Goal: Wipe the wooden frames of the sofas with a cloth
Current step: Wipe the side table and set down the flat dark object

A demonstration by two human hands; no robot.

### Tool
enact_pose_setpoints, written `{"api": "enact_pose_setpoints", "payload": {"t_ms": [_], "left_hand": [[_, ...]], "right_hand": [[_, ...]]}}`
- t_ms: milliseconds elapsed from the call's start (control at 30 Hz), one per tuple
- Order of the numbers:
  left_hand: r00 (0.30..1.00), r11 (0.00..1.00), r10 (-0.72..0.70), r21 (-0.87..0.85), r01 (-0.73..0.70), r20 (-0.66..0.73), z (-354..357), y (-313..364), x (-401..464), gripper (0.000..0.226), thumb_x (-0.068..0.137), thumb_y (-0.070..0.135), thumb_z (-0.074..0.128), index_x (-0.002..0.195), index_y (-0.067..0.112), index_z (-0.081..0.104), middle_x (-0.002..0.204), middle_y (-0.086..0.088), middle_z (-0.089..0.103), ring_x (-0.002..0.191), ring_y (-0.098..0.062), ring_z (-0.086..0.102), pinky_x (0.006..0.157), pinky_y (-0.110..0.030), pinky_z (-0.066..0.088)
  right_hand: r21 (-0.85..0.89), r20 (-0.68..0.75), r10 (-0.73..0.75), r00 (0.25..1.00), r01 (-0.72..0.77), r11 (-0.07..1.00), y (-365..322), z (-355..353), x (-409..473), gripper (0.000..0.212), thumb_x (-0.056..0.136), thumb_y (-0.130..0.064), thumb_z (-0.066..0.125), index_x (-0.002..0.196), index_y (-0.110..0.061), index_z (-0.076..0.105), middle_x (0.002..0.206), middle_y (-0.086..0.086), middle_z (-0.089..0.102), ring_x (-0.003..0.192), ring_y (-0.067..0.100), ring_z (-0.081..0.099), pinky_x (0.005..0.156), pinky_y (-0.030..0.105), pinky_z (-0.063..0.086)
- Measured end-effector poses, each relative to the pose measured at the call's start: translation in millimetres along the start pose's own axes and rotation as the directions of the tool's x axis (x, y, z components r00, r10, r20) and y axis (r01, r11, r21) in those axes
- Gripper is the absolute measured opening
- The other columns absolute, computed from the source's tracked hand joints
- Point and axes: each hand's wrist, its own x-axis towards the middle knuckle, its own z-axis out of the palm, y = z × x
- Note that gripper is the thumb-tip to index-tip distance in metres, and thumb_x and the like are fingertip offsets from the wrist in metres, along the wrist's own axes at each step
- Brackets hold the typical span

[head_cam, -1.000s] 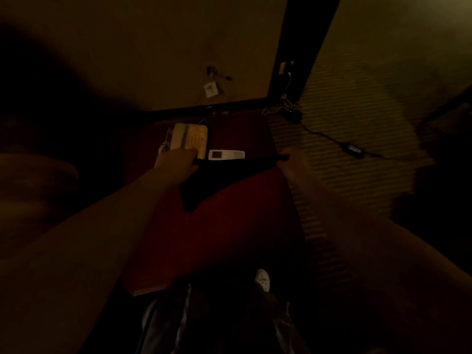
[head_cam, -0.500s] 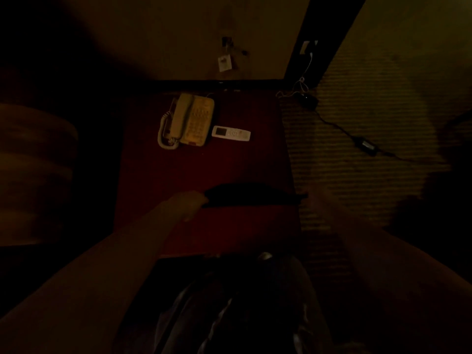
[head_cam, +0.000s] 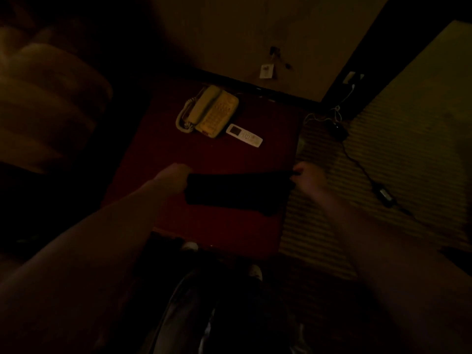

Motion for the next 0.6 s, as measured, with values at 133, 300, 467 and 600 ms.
{"api": "enact_pose_setpoints", "payload": {"t_ms": [133,300,467,600], "left_hand": [[0.993,1.0,0.021,0.015,-0.019,-0.12,-28.2,17.0,-17.2,0.018,0.095,0.01,0.045,0.104,0.01,0.061,0.098,-0.006,0.058,0.082,-0.017,0.055,0.068,-0.03,0.044],[0.995,0.997,0.075,0.028,-0.073,-0.058,-42.9,19.7,-32.0,0.015,0.094,0.008,0.047,0.093,0.013,0.061,0.093,-0.008,0.059,0.067,-0.014,0.052,0.058,-0.025,0.041],[0.992,0.991,0.041,0.125,-0.057,0.122,-0.7,-0.7,-34.9,0.037,0.095,0.002,0.041,0.129,0.014,0.053,0.106,-0.007,0.056,0.071,-0.015,0.054,0.059,-0.027,0.045],[0.962,0.985,0.05,0.148,-0.092,0.268,49.4,-14.7,-35.5,0.047,0.095,-0.005,0.038,0.139,0.011,0.043,0.112,-0.013,0.058,0.078,-0.023,0.056,0.062,-0.032,0.044]], "right_hand": [[0.033,-0.041,-0.046,0.998,0.047,0.998,-13.2,-38.4,0.9,0.022,0.095,-0.015,0.051,0.109,-0.005,0.064,0.11,0.013,0.062,0.09,0.022,0.056,0.061,0.021,0.037],[0.019,-0.004,-0.079,0.997,0.079,0.997,-5.2,-53.2,-12.6,0.017,0.092,-0.013,0.057,0.102,-0.003,0.067,0.102,0.014,0.063,0.087,0.024,0.056,0.05,0.015,0.031],[-0.027,0.274,-0.04,0.961,0.049,0.998,24.0,-20.2,-29.2,0.017,0.085,-0.006,0.064,0.101,-0.001,0.069,0.072,-0.004,0.055,0.07,0.012,0.052,0.06,0.023,0.036],[-0.028,0.344,0.03,0.939,-0.022,0.999,58.9,38.0,-44.4,0.009,0.087,-0.007,0.062,0.095,-0.005,0.067,0.075,-0.003,0.053,0.074,0.015,0.051,0.062,0.025,0.037]]}}
